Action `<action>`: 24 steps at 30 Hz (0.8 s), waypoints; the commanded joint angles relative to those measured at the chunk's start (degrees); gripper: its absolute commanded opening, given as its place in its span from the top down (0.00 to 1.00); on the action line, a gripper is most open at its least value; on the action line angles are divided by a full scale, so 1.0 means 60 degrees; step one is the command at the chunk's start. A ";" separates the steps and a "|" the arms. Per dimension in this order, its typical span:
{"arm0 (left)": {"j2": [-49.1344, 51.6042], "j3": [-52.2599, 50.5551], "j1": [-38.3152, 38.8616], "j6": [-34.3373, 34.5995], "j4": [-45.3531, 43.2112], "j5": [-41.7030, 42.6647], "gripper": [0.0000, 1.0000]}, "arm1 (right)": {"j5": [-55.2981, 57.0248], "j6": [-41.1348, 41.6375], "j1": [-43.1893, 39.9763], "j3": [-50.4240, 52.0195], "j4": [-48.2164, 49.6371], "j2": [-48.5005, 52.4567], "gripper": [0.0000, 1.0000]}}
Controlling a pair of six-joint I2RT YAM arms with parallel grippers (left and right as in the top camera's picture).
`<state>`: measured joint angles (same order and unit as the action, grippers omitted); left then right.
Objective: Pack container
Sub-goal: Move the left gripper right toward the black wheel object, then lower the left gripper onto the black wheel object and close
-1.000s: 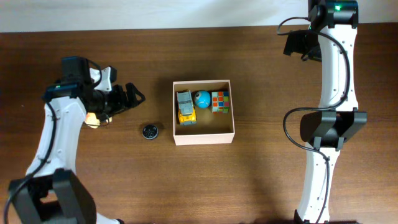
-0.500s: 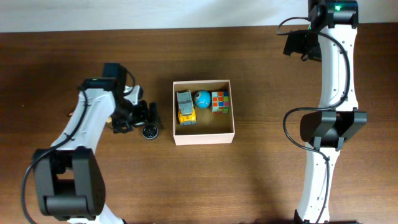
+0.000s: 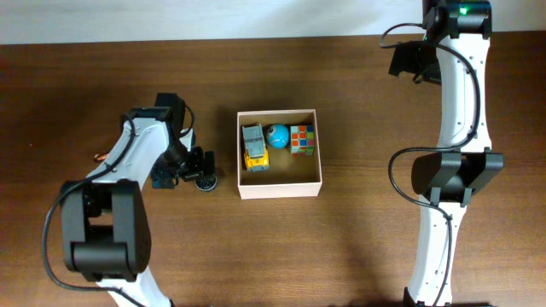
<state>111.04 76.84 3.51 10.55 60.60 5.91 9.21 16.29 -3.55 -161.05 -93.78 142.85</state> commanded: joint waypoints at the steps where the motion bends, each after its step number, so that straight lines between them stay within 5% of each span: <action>1: 0.0415 0.0182 0.0106 0.0120 -0.0091 -0.0135 0.00 | 0.0153 0.0055 0.0033 -0.0040 0.0026 0.0149 0.01; 24: 0.0601 0.0186 0.0317 0.0138 -0.0765 -0.0324 0.04 | 0.0153 0.0055 0.0033 -0.0040 0.0026 0.0149 0.01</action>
<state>113.43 77.25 6.61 10.55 56.12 5.96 9.21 16.25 -3.55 -161.05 -93.78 142.85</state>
